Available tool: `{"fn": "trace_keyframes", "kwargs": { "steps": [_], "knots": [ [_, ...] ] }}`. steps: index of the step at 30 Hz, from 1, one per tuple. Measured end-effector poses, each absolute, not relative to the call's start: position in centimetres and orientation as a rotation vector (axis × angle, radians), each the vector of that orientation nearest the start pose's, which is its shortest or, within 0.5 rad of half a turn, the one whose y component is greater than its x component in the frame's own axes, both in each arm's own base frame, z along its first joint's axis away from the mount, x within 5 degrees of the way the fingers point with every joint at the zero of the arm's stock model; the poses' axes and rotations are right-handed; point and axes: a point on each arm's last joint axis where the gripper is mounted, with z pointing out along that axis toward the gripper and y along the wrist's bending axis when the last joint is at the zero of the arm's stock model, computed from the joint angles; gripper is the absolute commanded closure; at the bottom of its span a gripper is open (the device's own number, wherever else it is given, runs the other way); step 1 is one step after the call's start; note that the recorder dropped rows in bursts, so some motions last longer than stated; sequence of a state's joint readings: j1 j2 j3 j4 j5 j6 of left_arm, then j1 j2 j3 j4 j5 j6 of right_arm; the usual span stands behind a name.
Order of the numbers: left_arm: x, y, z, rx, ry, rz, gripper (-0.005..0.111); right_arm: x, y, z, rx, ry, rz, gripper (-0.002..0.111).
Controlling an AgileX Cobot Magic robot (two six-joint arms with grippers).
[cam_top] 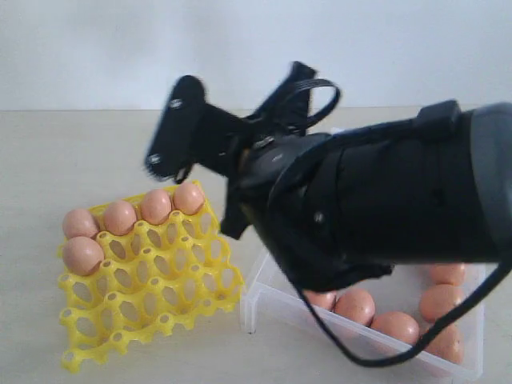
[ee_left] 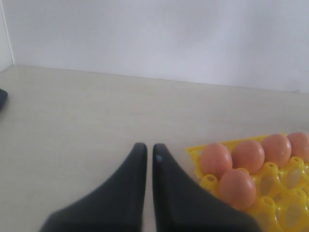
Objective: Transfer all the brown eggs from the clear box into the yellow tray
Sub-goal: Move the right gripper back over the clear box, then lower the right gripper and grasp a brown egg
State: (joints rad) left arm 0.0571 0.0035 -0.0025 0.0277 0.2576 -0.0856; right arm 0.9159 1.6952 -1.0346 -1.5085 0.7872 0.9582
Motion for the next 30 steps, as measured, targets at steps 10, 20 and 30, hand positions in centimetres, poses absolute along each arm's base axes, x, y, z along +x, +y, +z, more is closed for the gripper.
{"fn": "trace_keyframes", "kwargs": {
  "steps": [10, 20, 30],
  "knots": [
    [5.5, 0.4, 19.1, -0.106, 1.739, 0.005, 0.103, 30.2, 9.6, 21.1, -0.606, 2.858, -0.127, 0.107],
    [5.5, 0.4, 19.1, -0.106, 1.739, 0.005, 0.103, 32.3, 8.0, 21.7, -0.554, 2.692, -0.06, 0.051],
    [5.5, 0.4, 19.1, -0.106, 1.739, 0.005, 0.103, 34.6, 8.7, 18.4, -0.494, 2.637, -0.02, 0.051]
  ]
}}
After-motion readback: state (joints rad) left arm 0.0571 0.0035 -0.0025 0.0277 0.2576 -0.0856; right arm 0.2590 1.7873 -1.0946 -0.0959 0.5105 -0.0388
